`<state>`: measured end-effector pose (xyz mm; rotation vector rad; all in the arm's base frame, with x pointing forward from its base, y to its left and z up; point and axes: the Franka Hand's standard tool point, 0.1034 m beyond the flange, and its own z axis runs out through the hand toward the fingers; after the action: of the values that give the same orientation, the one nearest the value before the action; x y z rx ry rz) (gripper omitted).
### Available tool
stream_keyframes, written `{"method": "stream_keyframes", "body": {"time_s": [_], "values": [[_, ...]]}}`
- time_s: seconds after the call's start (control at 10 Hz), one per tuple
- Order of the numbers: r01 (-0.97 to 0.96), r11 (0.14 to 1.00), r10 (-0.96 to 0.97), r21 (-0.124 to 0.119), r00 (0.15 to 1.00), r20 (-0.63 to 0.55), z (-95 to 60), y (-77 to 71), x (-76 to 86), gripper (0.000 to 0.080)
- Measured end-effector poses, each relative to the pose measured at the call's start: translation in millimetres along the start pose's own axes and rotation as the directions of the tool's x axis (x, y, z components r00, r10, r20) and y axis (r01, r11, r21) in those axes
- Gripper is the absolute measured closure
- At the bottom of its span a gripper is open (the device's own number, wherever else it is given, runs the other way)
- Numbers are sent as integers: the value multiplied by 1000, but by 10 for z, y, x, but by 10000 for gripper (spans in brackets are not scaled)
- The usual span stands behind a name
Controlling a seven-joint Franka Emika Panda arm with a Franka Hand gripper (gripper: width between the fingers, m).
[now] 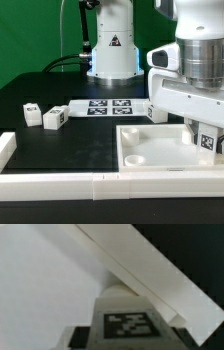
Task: Assemble one leg
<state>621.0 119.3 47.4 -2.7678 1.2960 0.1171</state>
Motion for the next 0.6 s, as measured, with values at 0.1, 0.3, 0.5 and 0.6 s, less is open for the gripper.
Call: {"method": "stream_keyframes", "body": {"time_s": [0.1, 0.3, 0.5, 0.6], "values": [[-81, 997, 81, 2, 997, 2, -1, 0, 2, 519], [-128, 992, 128, 2, 992, 3, 0, -3, -3, 519], [-102, 995, 102, 2, 995, 3, 0, -4, -5, 287], [-84, 996, 84, 2, 996, 3, 0, -2, -2, 174]]}}
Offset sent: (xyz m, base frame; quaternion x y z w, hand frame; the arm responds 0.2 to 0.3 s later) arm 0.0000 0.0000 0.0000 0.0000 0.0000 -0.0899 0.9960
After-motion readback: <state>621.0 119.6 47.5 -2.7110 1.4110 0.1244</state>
